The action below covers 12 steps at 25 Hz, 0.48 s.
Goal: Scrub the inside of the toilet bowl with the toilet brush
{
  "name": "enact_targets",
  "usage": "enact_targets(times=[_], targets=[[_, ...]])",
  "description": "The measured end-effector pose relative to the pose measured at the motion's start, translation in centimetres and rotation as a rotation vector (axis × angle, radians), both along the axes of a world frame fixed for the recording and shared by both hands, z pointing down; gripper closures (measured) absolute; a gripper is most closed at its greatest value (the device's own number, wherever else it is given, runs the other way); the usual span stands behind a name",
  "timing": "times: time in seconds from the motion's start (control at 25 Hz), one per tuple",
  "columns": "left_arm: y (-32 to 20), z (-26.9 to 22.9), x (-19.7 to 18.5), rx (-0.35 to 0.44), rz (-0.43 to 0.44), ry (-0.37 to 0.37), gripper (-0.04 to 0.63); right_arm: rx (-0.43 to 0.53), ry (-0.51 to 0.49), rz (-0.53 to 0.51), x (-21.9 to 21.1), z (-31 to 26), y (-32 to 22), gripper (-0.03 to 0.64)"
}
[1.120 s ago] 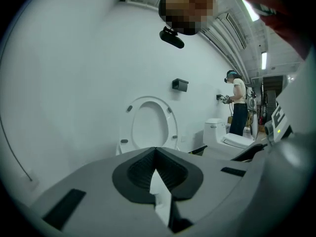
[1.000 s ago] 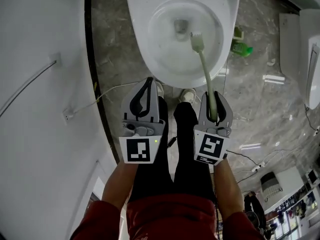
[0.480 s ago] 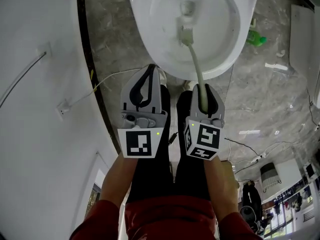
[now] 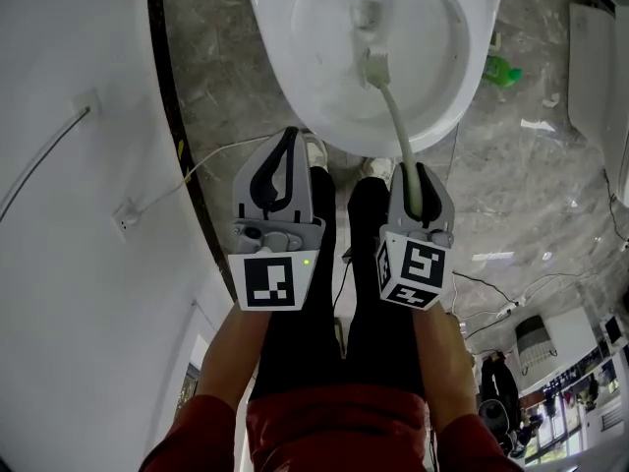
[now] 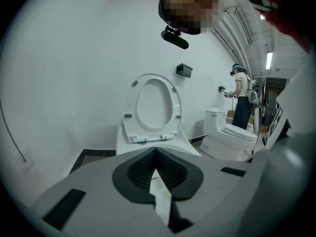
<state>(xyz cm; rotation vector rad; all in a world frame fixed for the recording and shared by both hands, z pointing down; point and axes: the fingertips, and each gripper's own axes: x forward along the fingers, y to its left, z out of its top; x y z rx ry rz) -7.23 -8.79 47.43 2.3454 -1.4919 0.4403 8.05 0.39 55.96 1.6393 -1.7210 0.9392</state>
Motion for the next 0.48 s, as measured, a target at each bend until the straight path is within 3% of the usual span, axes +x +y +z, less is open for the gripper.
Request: enact_targets(times=[0.28, 0.4, 0.48], targets=[[0.7, -0.3, 1.2, -0.008, 0.018, 0.016, 0.589, 0.128, 0.259, -0.078, 4.8, -3.0, -3.1, 0.505], [0.7, -0.2, 1.3, -0.007, 0.013, 0.017, 0.589, 0.115, 0.246, -0.085, 3.8, -1.4, -3.2, 0.505], [0.8, -0.1, 1.0, -0.011, 0.013, 0.009, 0.589, 0.081, 0.182, -0.082, 2.6, 0.7, -2.9, 0.505]])
